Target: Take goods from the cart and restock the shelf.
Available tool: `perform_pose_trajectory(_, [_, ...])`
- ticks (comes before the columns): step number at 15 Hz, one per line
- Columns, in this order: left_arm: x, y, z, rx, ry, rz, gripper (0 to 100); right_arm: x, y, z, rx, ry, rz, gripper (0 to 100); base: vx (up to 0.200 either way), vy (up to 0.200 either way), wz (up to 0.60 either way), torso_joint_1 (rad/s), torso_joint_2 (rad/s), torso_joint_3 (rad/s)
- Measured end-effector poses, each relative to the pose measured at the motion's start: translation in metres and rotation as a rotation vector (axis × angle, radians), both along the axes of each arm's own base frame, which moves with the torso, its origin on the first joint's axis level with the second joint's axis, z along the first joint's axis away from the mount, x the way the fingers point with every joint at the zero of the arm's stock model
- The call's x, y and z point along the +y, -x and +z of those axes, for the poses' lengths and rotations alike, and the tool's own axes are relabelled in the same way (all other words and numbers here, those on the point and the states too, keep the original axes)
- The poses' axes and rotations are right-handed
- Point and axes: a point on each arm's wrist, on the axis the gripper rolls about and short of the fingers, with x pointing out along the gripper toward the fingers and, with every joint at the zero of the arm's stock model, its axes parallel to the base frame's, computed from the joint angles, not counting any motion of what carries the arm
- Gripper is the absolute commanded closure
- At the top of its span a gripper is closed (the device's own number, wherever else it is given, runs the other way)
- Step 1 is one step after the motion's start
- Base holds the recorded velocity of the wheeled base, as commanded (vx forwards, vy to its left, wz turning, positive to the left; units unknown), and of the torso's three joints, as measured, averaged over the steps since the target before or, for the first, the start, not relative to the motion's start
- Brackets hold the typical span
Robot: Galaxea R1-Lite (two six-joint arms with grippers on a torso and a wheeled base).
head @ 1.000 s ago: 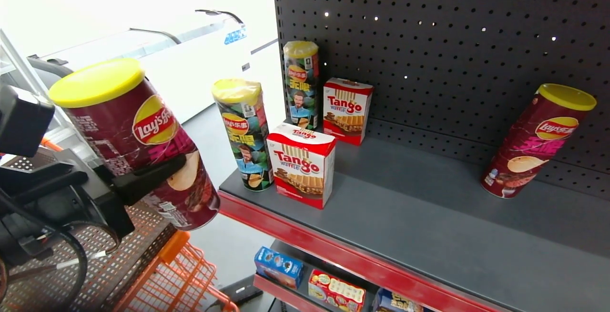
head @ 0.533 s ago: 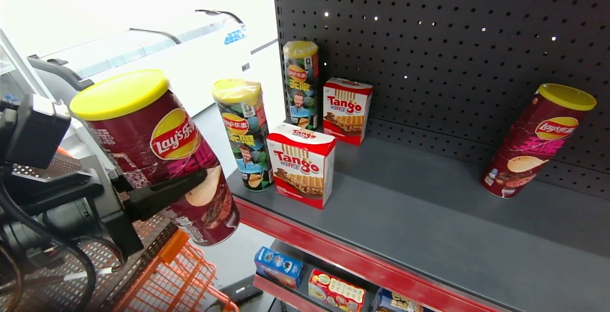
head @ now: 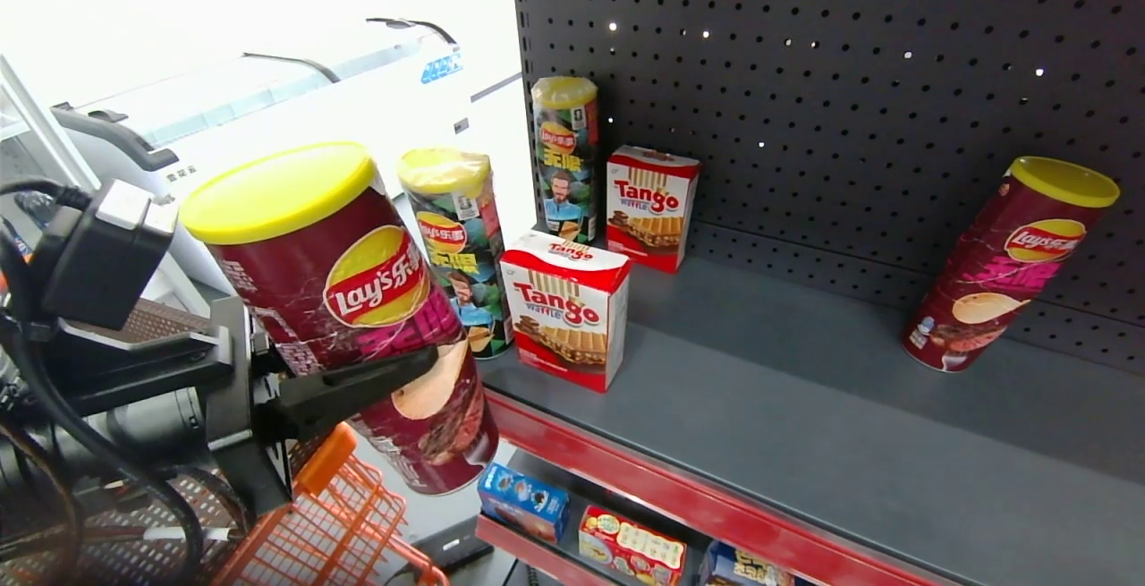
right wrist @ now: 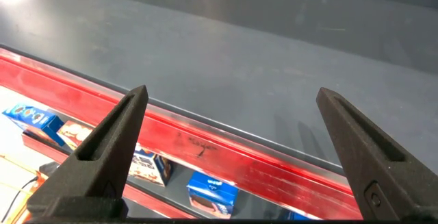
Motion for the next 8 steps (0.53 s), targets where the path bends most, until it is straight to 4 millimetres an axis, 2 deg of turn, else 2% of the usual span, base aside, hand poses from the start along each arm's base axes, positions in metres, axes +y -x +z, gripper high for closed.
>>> perform_pose_trajectory(8, [-0.0041, -0.0020, -0.0023, 0.013, -0.002, -0.095, 100, 0.0001, 0.0000, 0.0000, 0.000, 0.000, 0.007, 0, 0.000, 0.000, 0.00, 0.000, 0.00, 0.000])
